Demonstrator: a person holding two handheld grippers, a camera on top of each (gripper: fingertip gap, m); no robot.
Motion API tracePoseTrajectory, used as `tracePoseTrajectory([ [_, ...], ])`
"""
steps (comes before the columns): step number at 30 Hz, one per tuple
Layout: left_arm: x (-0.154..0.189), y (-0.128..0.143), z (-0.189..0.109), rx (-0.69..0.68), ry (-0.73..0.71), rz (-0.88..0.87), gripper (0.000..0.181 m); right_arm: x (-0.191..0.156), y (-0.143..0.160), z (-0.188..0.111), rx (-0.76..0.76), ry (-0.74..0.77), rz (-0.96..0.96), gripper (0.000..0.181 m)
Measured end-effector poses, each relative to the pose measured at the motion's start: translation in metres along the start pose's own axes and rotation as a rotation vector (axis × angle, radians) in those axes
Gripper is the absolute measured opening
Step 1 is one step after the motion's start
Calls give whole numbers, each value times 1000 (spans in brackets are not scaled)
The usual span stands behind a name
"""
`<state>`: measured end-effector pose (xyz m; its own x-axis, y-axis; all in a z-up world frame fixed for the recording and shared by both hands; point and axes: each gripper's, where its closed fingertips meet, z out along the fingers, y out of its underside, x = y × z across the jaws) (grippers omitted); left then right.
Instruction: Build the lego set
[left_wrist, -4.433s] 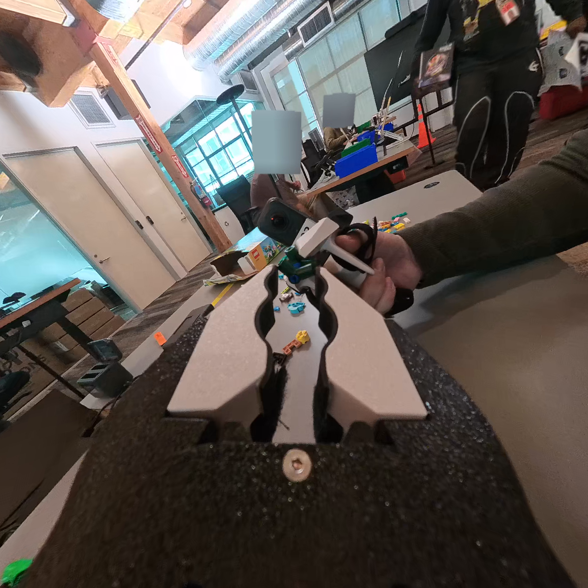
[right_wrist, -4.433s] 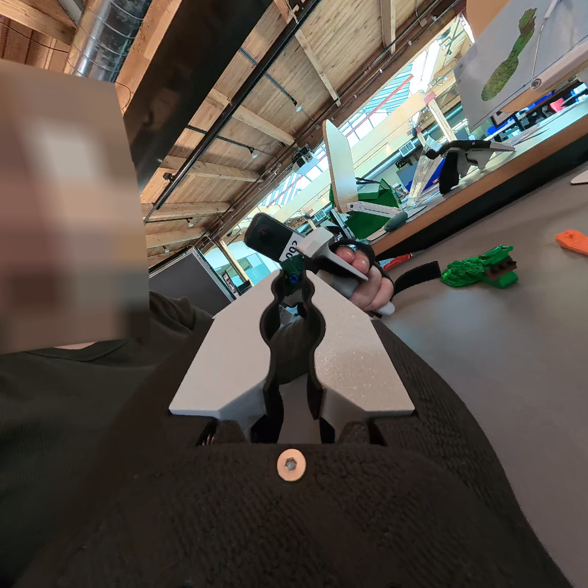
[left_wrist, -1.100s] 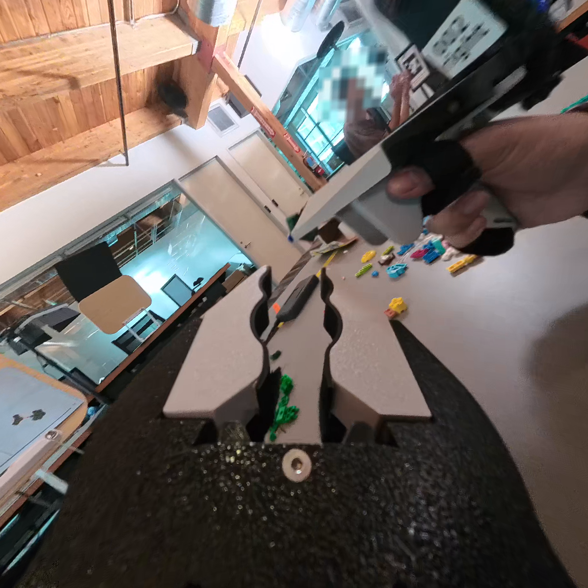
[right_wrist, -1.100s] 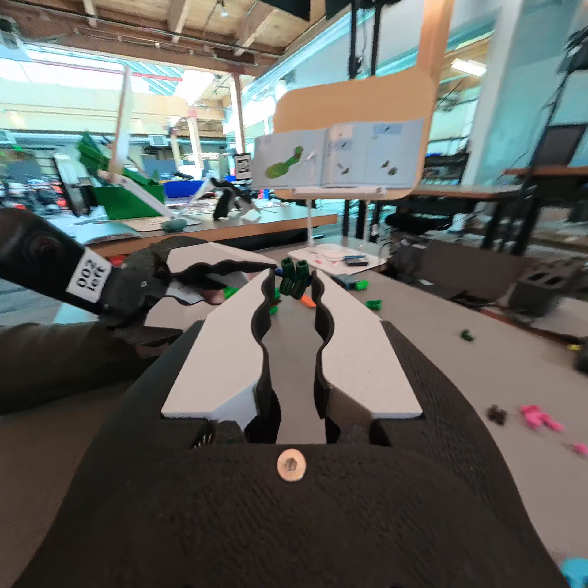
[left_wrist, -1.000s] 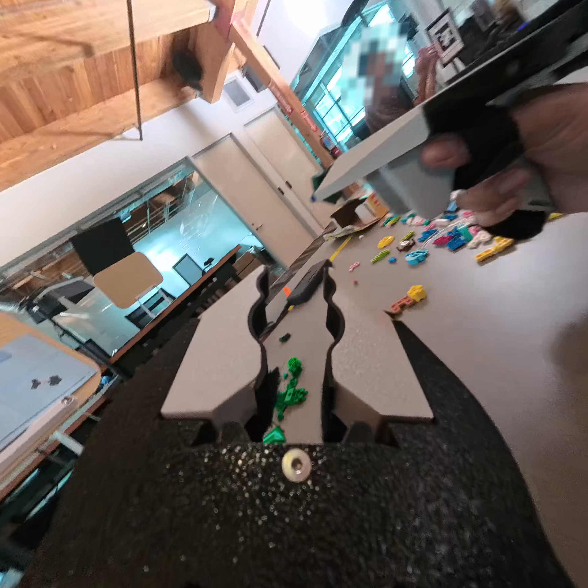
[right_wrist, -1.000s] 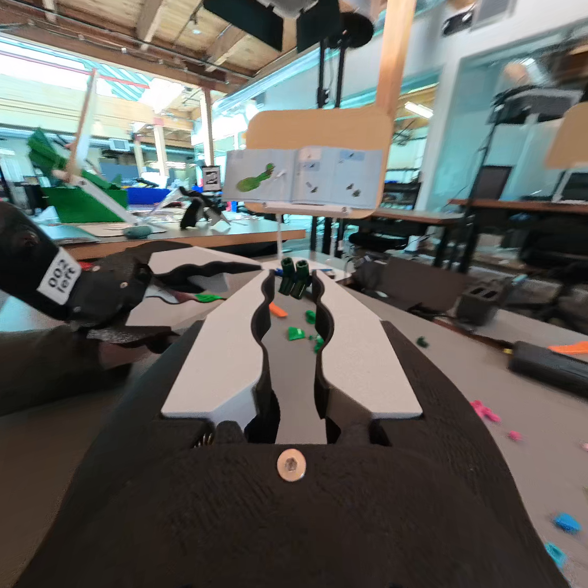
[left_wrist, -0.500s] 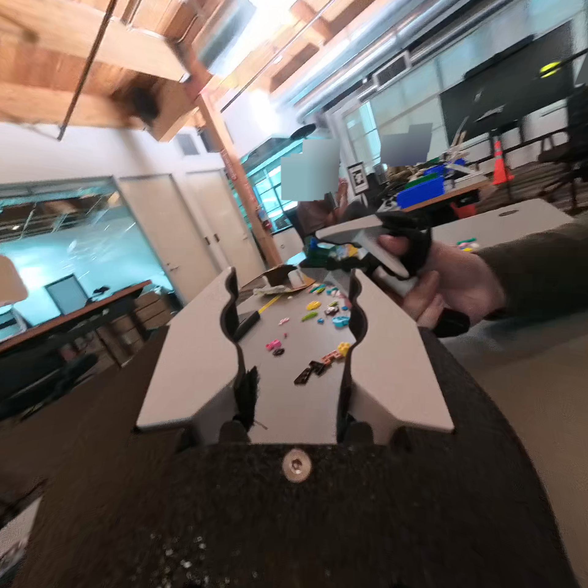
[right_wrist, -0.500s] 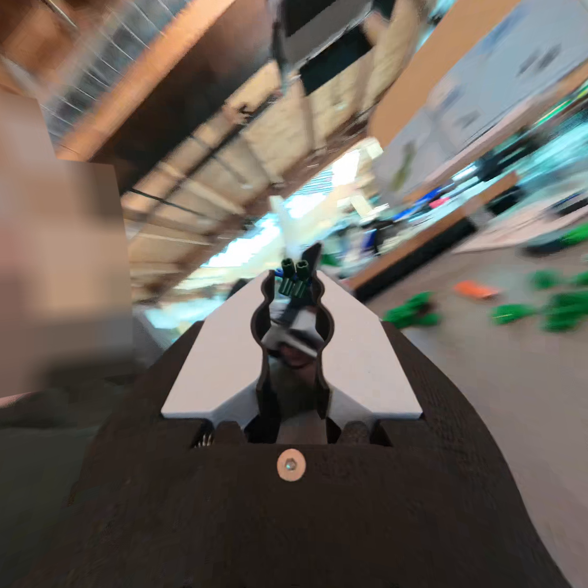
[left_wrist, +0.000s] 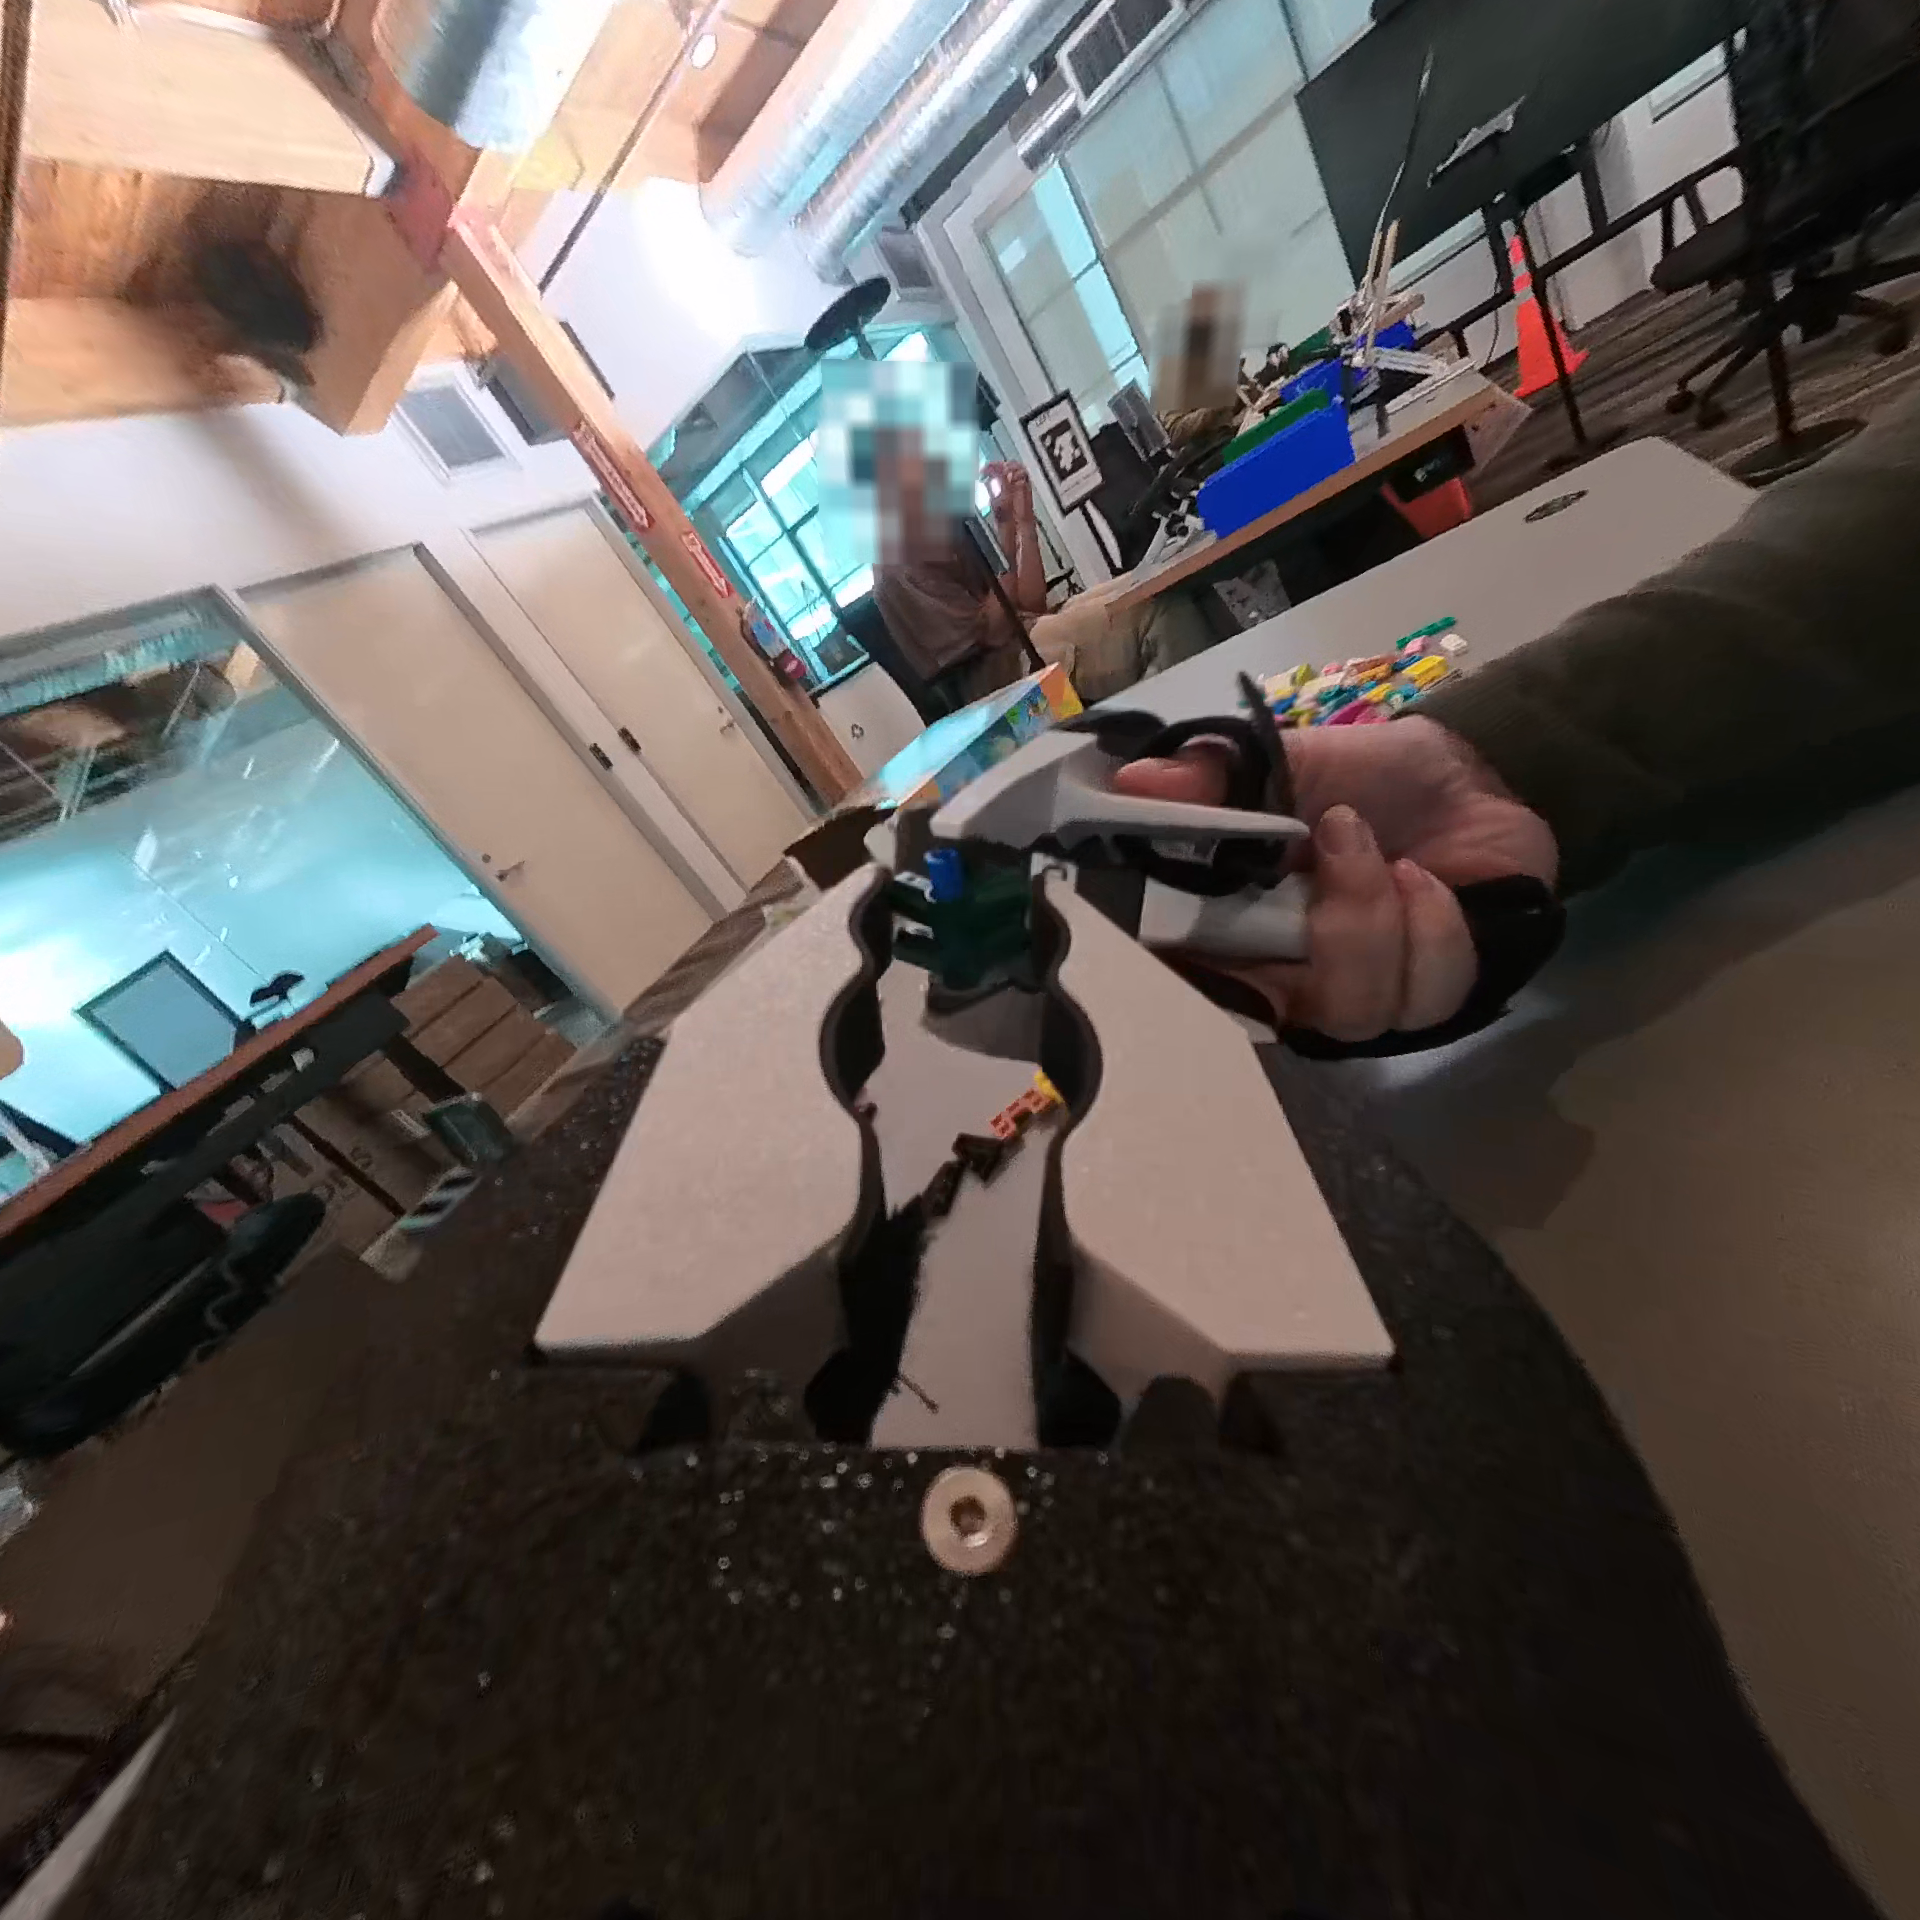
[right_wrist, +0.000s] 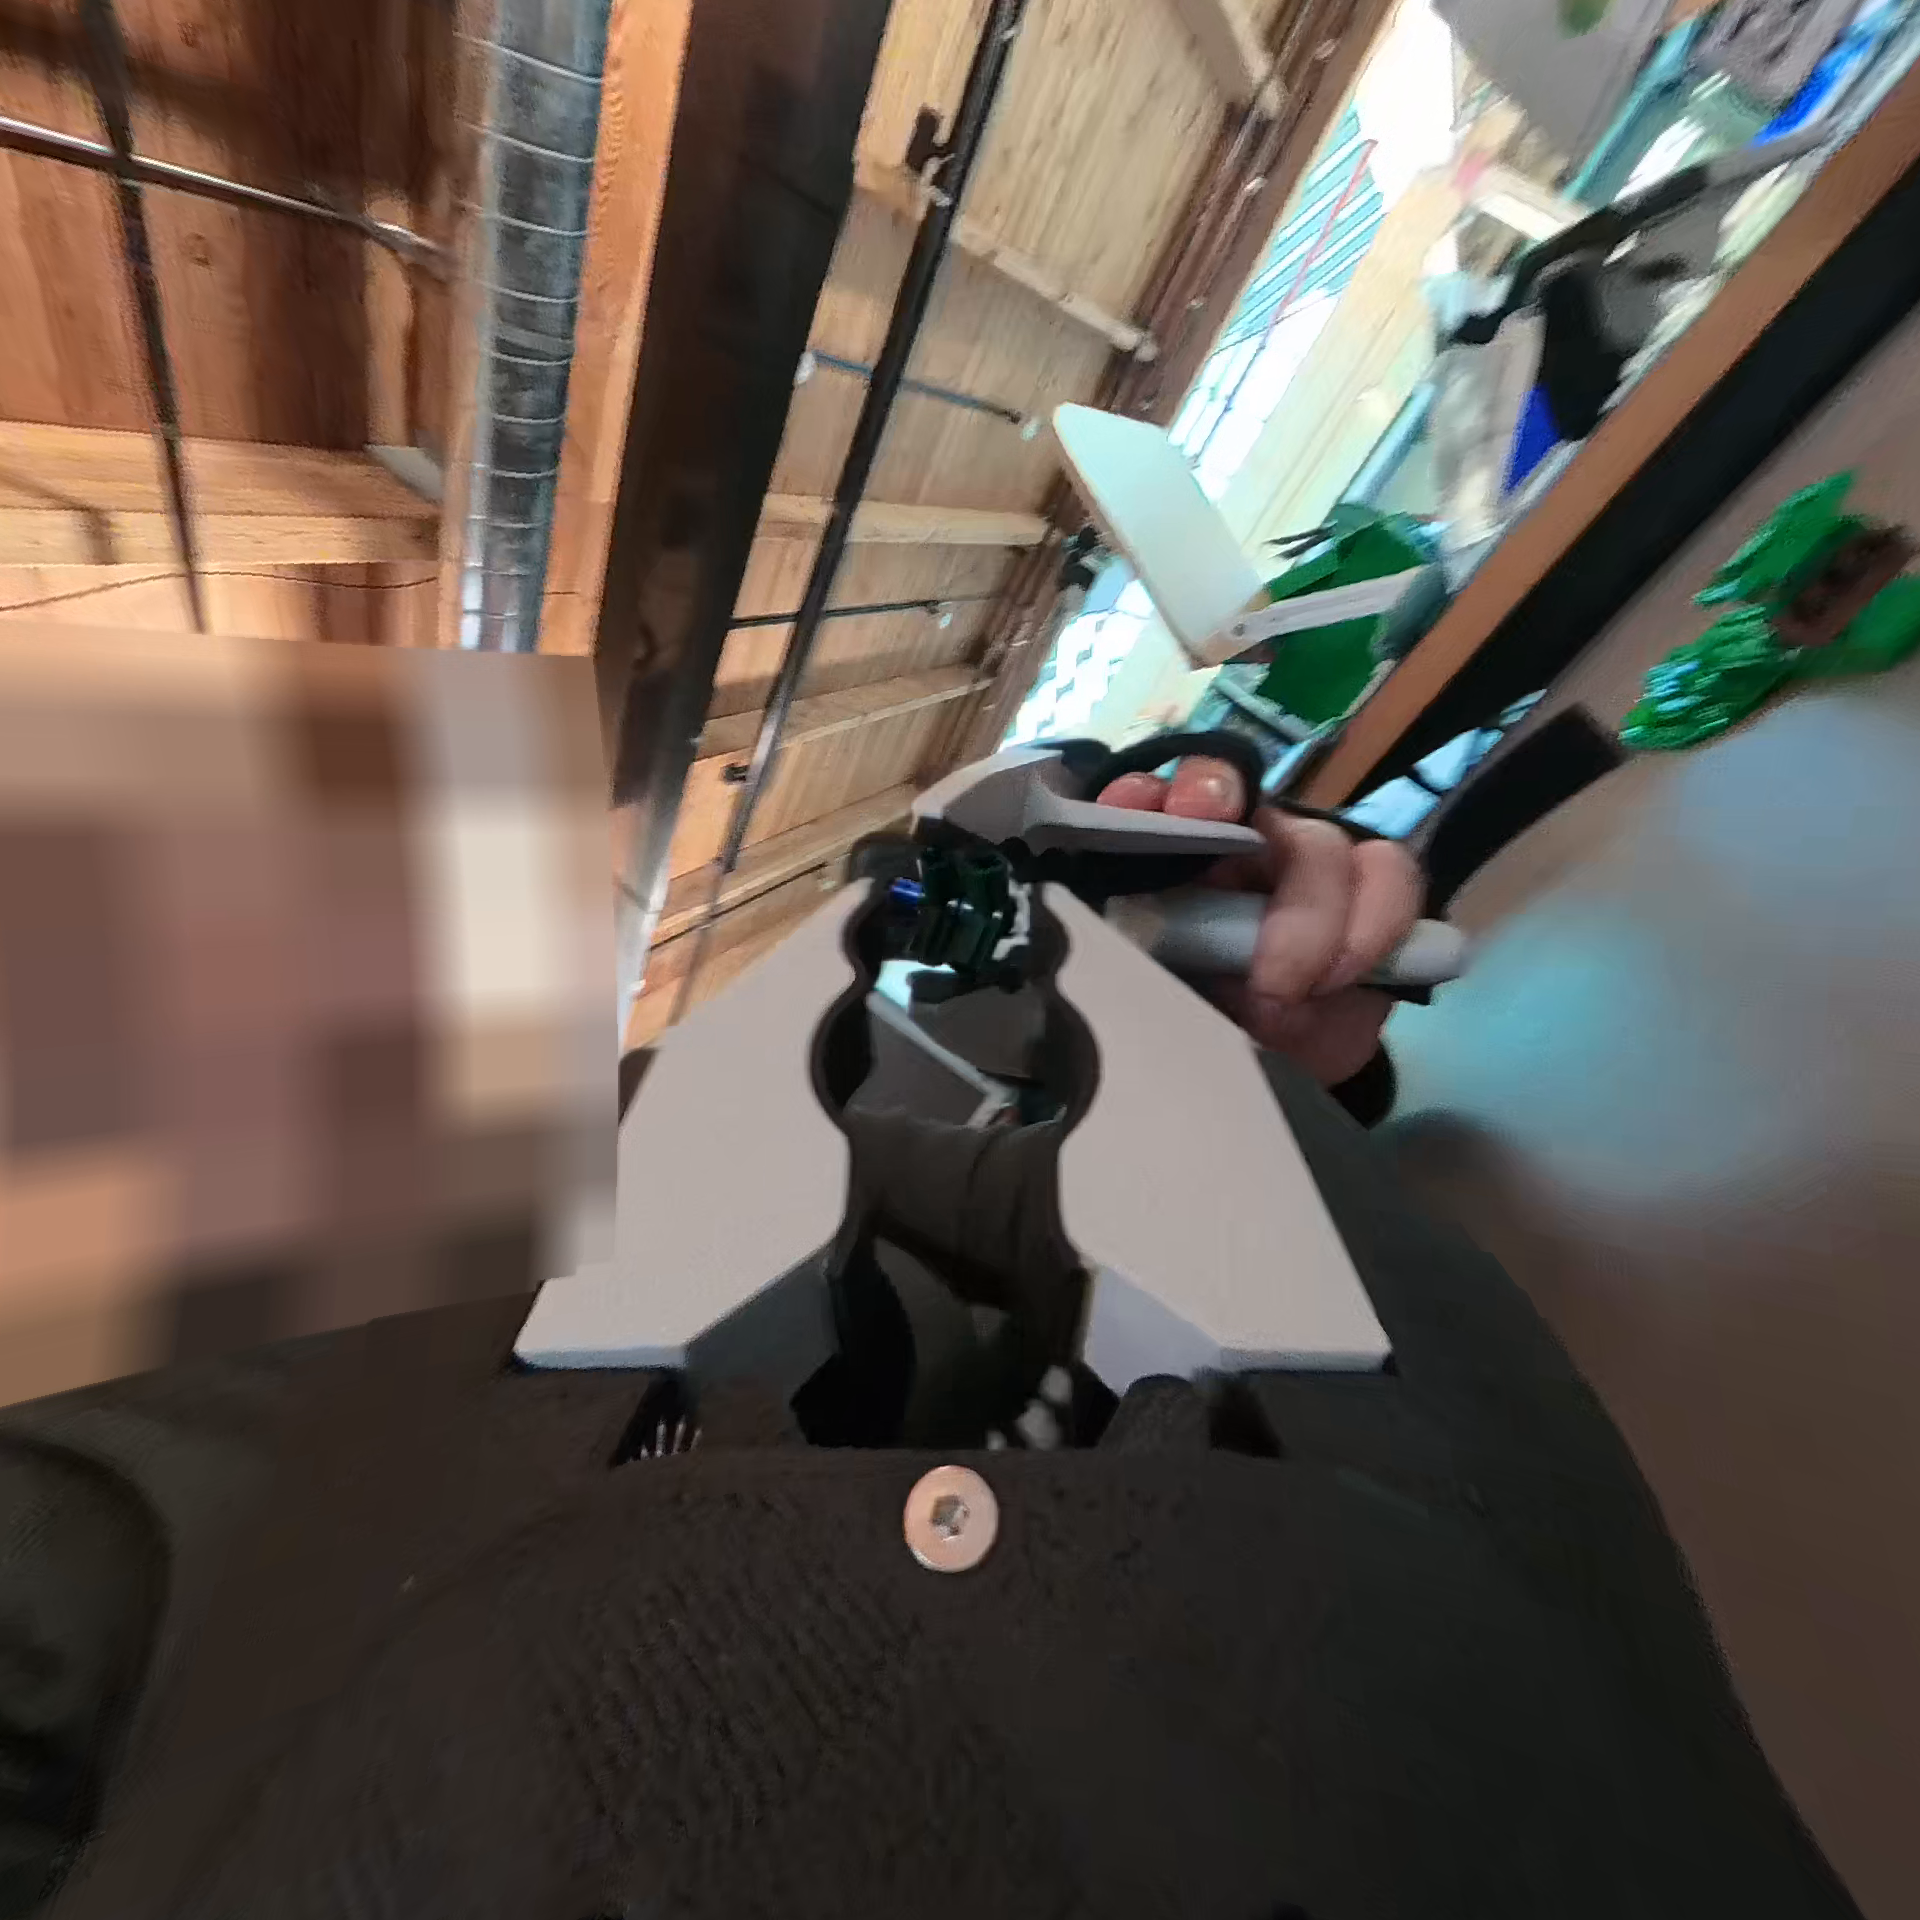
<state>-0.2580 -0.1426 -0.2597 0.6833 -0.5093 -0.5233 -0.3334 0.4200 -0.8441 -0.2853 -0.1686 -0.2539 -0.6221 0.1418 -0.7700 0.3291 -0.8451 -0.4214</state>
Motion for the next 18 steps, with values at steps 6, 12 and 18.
tracePoseTrajectory([
  [6,-13,58,1,-310,-5,-278,23,12,-40,-28,122,312,-320,56],
  [12,17,109,-5,-609,124,-469,23,16,-59,-49,133,574,-577,48],
  [18,25,129,-14,-753,148,-466,24,43,-46,-54,-32,766,-650,39],
])
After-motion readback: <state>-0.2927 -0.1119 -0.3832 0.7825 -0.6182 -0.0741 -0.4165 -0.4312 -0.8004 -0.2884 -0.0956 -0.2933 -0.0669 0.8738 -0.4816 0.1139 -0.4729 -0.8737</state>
